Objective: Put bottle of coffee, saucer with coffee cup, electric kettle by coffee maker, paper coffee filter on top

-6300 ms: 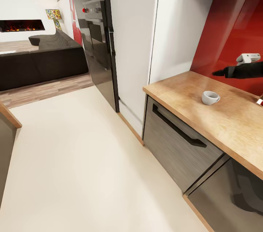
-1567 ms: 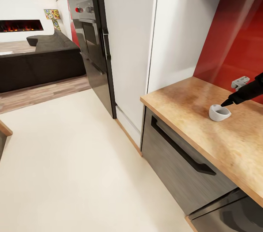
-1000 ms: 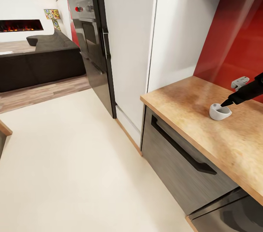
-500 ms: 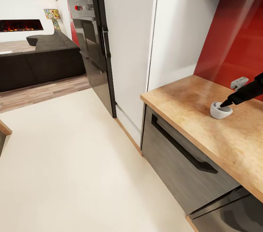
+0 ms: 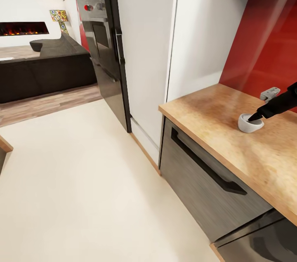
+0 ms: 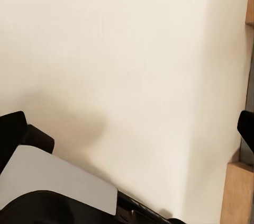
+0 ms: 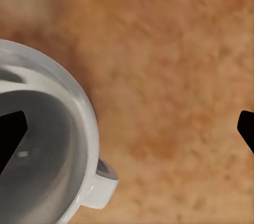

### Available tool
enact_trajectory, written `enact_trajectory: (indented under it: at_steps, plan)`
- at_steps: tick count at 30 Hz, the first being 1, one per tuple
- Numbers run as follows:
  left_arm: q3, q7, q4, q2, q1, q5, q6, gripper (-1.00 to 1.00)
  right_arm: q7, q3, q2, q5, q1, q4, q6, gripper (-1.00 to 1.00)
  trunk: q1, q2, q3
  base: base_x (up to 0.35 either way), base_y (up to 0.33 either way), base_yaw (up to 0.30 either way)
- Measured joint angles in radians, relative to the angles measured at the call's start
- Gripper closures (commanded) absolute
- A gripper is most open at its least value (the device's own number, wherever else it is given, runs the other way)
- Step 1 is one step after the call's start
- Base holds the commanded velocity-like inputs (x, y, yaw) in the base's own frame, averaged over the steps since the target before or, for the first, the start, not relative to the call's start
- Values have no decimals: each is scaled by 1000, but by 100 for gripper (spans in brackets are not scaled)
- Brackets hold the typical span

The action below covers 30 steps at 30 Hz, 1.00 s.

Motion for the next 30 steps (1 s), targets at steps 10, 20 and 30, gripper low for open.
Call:
enact_trajectory:
  at_steps: [10,20,30]
  plan:
    - [0,0,-1,-1,0,0,-1,-100,0,0,0,0,0,0,0,-100,15,-28,-13,0,0,0]
    - [0,0,-2,0,0,0,0,-100,0,0,0,0,0,0,0,-100,15,-28,-13,0,0,0]
    - [0,0,-2,0,0,0,0,-100,0,0,0,0,0,0,0,-100,31,-56,-25,0,0,0]
